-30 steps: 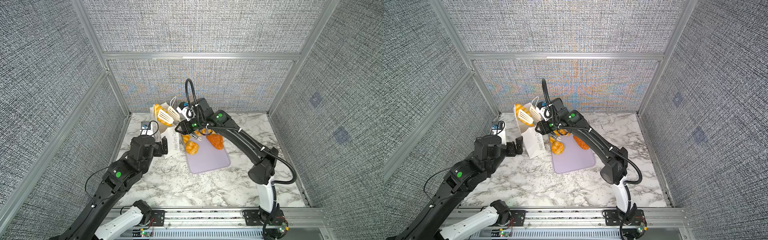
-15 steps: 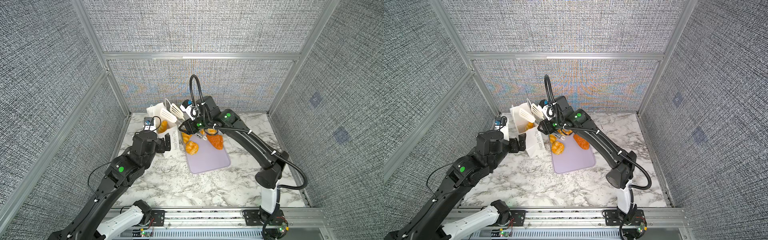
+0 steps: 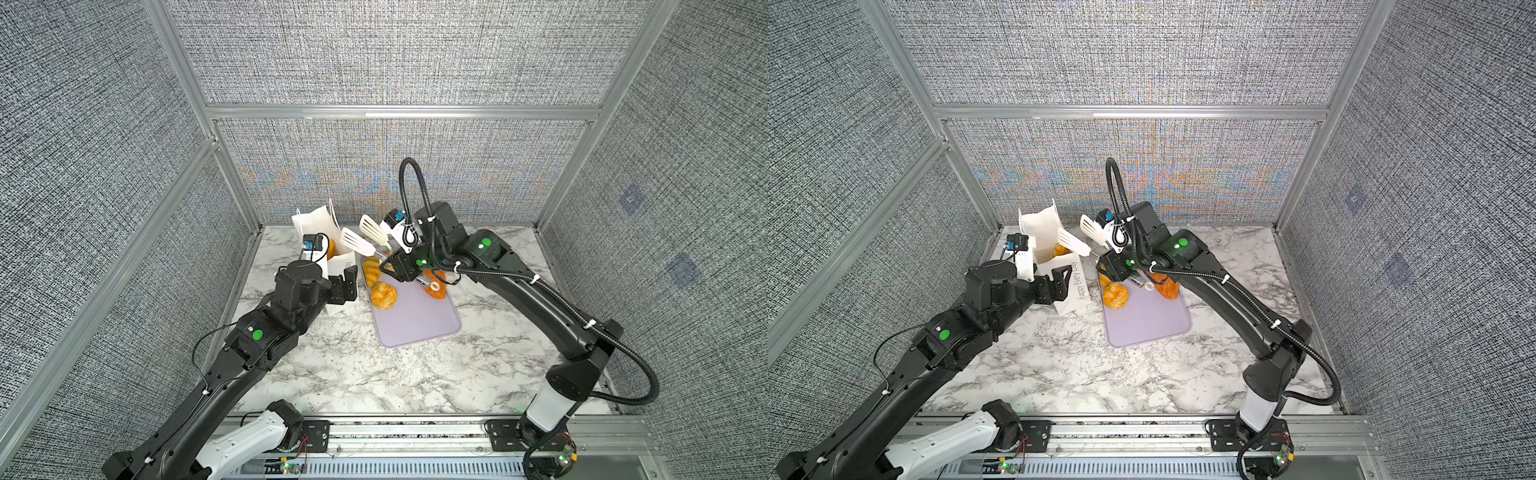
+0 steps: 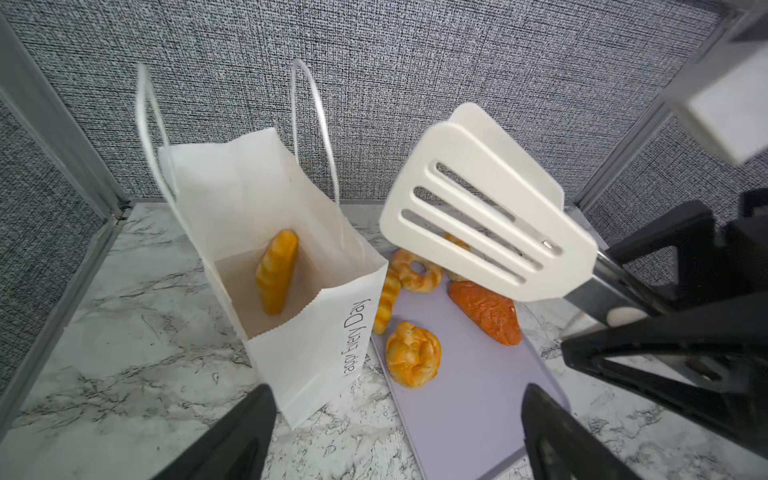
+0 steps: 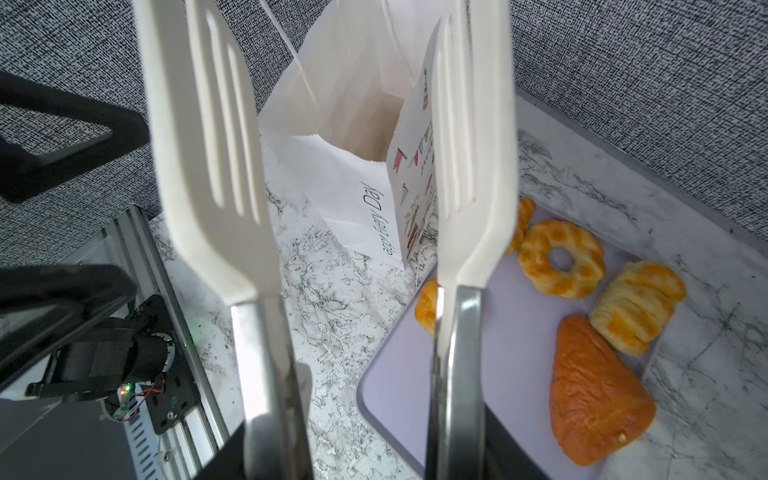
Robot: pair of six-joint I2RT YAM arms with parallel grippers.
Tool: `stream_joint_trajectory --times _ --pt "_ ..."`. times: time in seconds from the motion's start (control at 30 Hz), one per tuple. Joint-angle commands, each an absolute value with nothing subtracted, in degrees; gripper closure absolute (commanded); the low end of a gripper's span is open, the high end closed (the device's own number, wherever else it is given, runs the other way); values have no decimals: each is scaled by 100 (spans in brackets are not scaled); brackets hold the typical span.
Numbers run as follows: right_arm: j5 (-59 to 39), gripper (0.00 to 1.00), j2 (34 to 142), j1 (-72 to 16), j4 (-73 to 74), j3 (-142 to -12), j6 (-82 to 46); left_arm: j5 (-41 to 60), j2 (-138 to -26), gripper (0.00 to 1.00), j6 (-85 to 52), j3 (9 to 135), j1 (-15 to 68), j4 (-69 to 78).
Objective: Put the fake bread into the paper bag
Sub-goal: 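Move the open tongs back over the tray with the right gripper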
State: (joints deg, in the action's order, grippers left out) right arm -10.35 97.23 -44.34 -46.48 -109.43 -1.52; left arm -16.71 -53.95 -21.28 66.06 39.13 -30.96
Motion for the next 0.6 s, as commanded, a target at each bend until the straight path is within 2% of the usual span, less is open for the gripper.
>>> stream_joint_trajectory --times 0.0,0.57 --pt "-806 43 9491 -4389 -4291 -10673 -29 -1754 -5455 7 -2171 6570 4039 -2658" --pt "-357 43 8502 -3672 -4312 -9221 0 -2329 -5694 6 -2283 6246 4911 -2093"
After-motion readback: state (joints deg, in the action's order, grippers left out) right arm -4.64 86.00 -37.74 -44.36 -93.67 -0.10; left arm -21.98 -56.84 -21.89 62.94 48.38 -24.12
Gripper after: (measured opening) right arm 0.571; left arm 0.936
